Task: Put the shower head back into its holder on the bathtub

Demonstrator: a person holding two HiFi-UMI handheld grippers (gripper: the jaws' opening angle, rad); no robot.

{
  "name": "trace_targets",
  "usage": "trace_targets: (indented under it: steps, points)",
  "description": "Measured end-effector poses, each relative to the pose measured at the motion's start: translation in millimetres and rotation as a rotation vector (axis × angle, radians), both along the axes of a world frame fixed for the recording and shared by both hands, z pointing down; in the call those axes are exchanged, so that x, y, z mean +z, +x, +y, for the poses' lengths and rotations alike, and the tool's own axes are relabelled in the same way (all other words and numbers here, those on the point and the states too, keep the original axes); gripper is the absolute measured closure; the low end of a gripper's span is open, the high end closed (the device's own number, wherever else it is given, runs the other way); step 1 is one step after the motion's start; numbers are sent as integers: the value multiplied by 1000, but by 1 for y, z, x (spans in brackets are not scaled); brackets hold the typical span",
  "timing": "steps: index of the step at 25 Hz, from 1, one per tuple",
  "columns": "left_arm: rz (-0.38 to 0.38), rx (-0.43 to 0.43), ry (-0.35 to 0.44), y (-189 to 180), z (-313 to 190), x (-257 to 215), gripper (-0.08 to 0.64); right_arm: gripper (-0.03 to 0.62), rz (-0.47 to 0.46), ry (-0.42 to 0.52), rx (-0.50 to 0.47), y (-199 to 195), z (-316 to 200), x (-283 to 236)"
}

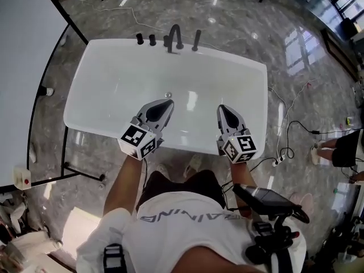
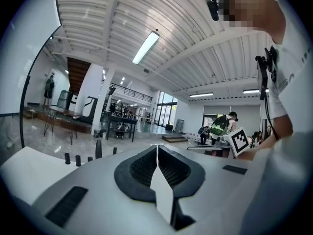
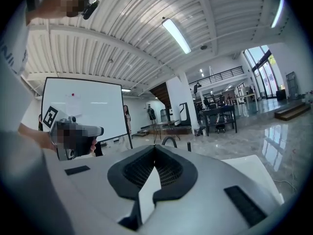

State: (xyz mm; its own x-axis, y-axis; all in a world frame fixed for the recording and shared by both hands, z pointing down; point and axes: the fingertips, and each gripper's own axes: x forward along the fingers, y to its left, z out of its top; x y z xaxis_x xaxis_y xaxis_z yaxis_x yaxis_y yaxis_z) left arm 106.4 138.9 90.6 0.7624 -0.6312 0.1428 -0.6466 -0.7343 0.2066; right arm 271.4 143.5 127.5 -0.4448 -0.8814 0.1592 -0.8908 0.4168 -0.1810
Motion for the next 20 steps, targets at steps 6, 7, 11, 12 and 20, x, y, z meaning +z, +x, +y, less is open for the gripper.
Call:
trace_targets:
  steps: [6,7,11,12,20]
  points:
    - [17,40,18,-42,37,-16,535,581,40,29,45,-37,37,-25]
    - [22,44,23,-48,43,-19,535,581,45,31,49,-43,43,-29]
    - [46,53,33,-70,64,-30,535,581,54,37,60,-61,63,-45]
    - [51,53,35,-73,68,-33,535,581,61,42,55,-65,67,-50]
    - [68,47,46,-90,95,-54,535,581,102,86,-14,-96,84,-83]
